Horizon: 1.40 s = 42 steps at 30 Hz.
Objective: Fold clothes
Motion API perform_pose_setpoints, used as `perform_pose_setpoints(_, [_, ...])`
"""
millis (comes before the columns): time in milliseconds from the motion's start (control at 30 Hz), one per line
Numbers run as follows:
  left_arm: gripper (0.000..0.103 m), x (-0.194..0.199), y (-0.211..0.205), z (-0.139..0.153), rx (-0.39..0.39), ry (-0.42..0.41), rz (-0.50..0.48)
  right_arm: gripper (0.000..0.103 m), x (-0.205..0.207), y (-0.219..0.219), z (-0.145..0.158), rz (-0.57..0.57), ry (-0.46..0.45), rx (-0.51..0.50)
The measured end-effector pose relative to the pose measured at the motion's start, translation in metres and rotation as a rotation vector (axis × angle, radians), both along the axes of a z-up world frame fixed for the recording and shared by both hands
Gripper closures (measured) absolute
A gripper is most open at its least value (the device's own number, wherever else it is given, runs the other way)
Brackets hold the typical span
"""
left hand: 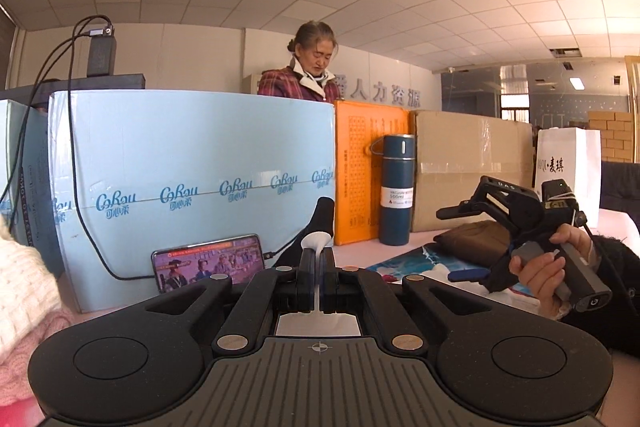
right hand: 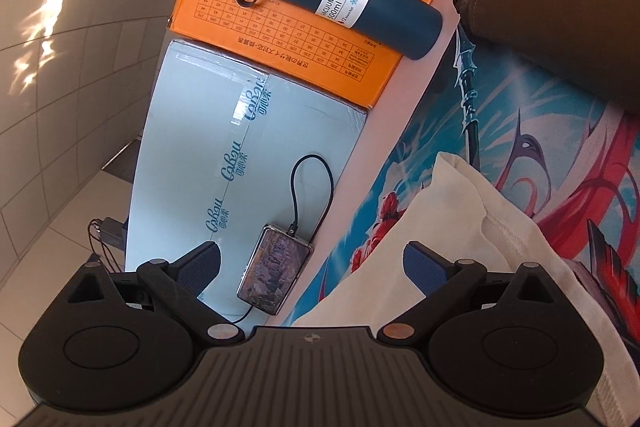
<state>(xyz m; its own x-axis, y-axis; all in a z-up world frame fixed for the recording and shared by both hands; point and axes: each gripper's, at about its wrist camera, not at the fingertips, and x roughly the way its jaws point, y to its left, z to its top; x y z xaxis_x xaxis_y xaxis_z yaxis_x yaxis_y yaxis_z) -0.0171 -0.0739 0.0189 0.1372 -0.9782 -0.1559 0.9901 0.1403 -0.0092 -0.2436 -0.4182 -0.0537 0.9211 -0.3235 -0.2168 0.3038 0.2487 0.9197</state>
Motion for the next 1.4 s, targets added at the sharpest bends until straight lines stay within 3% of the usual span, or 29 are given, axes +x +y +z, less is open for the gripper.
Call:
perform_pose_setpoints(133, [0.103,-0.007,0.028,-0.009,-0.040,0.072,-0.008,0.004,-0.006,0.002,-0.002,-0.019,0.000,0.001])
perform_pose_setpoints(200, [0.103,-0.013,0.036,-0.013,-0.027,0.069,-0.001,0.004,-0.010,0.004,-0.001,-0.028,0.004,-0.006])
perform_pose_setpoints(300, [0.103,-0.017,0.040,-0.022,0.050,0.048,-0.003,0.004,-0.014,0.006,-0.001,-0.037,0.004,-0.011])
perform_pose_setpoints(433, [0.102,-0.024,0.034,-0.036,0.223,-0.067,0.026,0.004,-0.021,0.008,-0.002,-0.048,-0.005,-0.014])
perform_pose_setpoints(533, [0.093,-0.038,0.024,-0.043,0.298,-0.193,0.060,0.004,-0.020,0.007,-0.002,-0.047,0.000,-0.019])
perform_pose_setpoints(600, [0.079,-0.047,0.015,-0.048,0.345,-0.277,0.047,0.004,-0.018,0.008,-0.001,-0.044,0.007,-0.027])
perform_pose_setpoints(667, [0.053,-0.058,0.005,-0.055,0.391,-0.380,0.049,0.004,-0.018,0.009,-0.001,-0.043,0.009,-0.031])
perform_pose_setpoints(700, [0.051,-0.062,0.001,-0.058,0.409,-0.423,0.045,0.004,-0.018,0.009,-0.002,-0.043,0.009,-0.032])
perform_pose_setpoints(833, [0.051,-0.075,-0.008,-0.061,0.423,-0.529,0.013,0.004,-0.018,0.009,-0.001,-0.037,0.013,-0.038])
perform_pose_setpoints(867, [0.065,-0.077,-0.007,-0.060,0.416,-0.535,-0.006,0.004,-0.017,0.009,-0.001,-0.034,0.016,-0.041])
perform_pose_setpoints(900, [0.086,-0.078,-0.006,-0.059,0.409,-0.531,-0.035,0.004,-0.016,0.010,-0.001,-0.031,0.019,-0.044])
perform_pose_setpoints(933, [0.097,-0.078,-0.004,-0.057,0.396,-0.516,-0.061,0.004,-0.015,0.010,-0.001,-0.026,0.023,-0.049])
perform_pose_setpoints(1133, [0.097,-0.068,0.021,-0.042,0.252,-0.495,0.008,0.004,-0.015,0.010,-0.002,-0.021,0.014,-0.045])
perform_pose_setpoints(1233, [0.097,-0.063,0.029,-0.043,0.279,-0.489,-0.014,0.004,-0.016,0.010,-0.002,-0.024,0.011,-0.039])
perform_pose_setpoints(1300, [0.096,-0.067,0.029,-0.051,0.332,-0.527,-0.065,0.004,-0.018,0.011,-0.001,-0.033,0.018,-0.036])
perform_pose_setpoints(1400, [0.088,-0.071,0.027,-0.059,0.396,-0.553,-0.109,0.005,-0.023,0.014,0.000,-0.058,0.040,-0.032])
